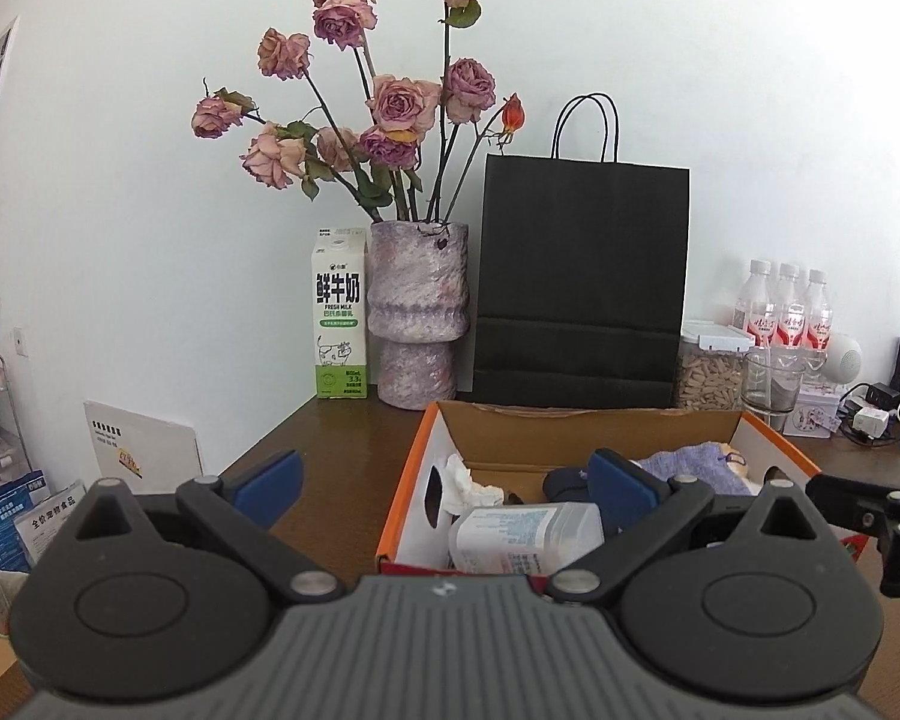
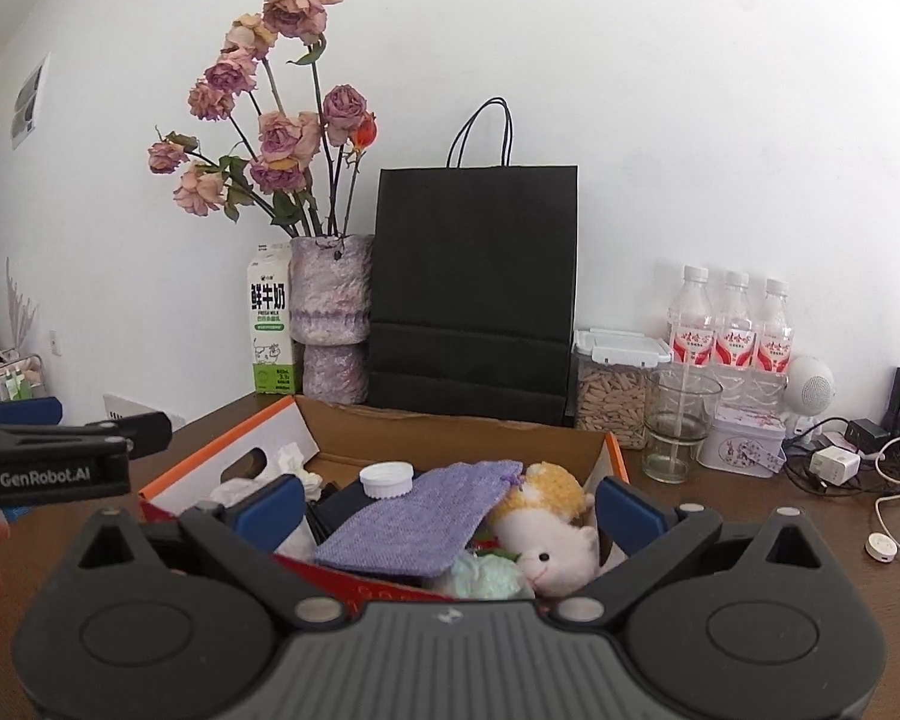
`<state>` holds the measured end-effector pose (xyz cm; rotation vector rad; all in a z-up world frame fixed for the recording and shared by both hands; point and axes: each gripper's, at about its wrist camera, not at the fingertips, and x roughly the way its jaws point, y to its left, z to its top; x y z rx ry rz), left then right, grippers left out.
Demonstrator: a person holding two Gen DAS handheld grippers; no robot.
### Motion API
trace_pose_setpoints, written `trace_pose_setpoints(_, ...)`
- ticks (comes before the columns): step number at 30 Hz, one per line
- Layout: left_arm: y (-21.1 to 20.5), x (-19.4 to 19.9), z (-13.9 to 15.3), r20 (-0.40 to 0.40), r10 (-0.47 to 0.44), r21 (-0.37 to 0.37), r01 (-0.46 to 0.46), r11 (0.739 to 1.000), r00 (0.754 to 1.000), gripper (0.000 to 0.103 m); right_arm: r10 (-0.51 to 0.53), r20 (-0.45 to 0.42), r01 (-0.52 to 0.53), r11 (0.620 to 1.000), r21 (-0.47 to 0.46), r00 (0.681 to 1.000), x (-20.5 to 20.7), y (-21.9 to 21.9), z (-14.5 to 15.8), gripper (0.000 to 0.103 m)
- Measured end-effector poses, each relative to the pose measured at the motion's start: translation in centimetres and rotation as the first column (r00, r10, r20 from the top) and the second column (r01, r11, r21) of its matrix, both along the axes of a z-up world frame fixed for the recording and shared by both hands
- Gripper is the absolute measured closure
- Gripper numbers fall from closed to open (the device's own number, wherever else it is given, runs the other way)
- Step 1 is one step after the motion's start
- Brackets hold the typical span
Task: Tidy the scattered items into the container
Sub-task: 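Withdraw both grippers from the box back over the table, then grasp second crumpled tissue with left gripper while right gripper grasps white oval cap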
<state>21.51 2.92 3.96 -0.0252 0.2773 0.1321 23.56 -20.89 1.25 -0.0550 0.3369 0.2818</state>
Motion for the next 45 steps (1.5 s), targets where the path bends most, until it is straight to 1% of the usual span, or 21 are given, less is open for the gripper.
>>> trace_pose_setpoints(4, 0.3, -0.9, -1.0, -0.045, -0.002, 0.002, 0.003, 1.0, 0.999, 0.0, -0.022, -0.028, 0.022, 1.0, -0.012, 0.999, -1.0, -0.8, -1.2, 0.0)
trace_pose_setpoints(7, 0.3, -1.8, -1.8, -0.072, 0.008, 0.014, -0.007, 1.0, 0.997, 0.0, -0.018, -0.047, 0.018, 1.0, -0.004, 0.999, -1.7, -1.5, -2.1, 0.0)
trace_pose_setpoints(11, 0.7, -2.7, -2.6, -0.103, 0.013, 0.022, -0.011, 1.0, 0.995, 0.0, -0.03, -0.085, 0.028, 0.999, -0.025, 0.996, -2.6, -2.3, -3.6, 0.0)
trace_pose_setpoints(18, 1.6, -4.6, -3.6, -0.125, 0.029, 0.016, -0.027, 0.999, 0.992, 0.0, -0.033, -0.137, 0.028, 0.999, -0.042, 0.99, -4.1, -3.3, -5.5, 0.0)
trace_pose_setpoints(26, 2.2, -5.7, -4.7, -0.168, 0.033, 0.016, -0.031, 0.999, 0.985, 0.0, -0.031, -0.185, 0.022, 0.999, -0.05, 0.982, -5.1, -3.9, -6.7, 0.0)
trace_pose_setpoints(31, 2.6, -6.2, -5.2, -0.193, 0.027, 0.024, -0.023, 0.999, 0.981, 0.0, -0.021, -0.222, 0.012, 0.999, -0.042, 0.975, -5.1, -4.3, -7.3, 0.0)
trace_pose_setpoints(35, 2.9, -6.1, -5.9, -0.23, 0.023, 0.027, -0.017, 1.0, 0.973, 0.0, -0.024, -0.252, 0.014, 0.999, -0.042, 0.967, -4.6, -4.4, -7.9, 0.0)
trace_pose_setpoints(40, 3.2, -5.5, -6.3, -0.259, 0.009, 0.024, -0.003, 1.0, 0.966, 0.0, -0.018, -0.296, 0.005, 0.999, -0.046, 0.955, -3.8, -4.2, -8.8, 0.0)
trace_pose_setpoints(45, 3.3, -4.5, -7.1, -0.302, -0.018, 0.025, 0.027, 0.999, 0.953, 0.0, -0.024, -0.345, 0.012, 0.999, -0.037, 0.938, -2.9, -4.2, -9.4, 0.0)
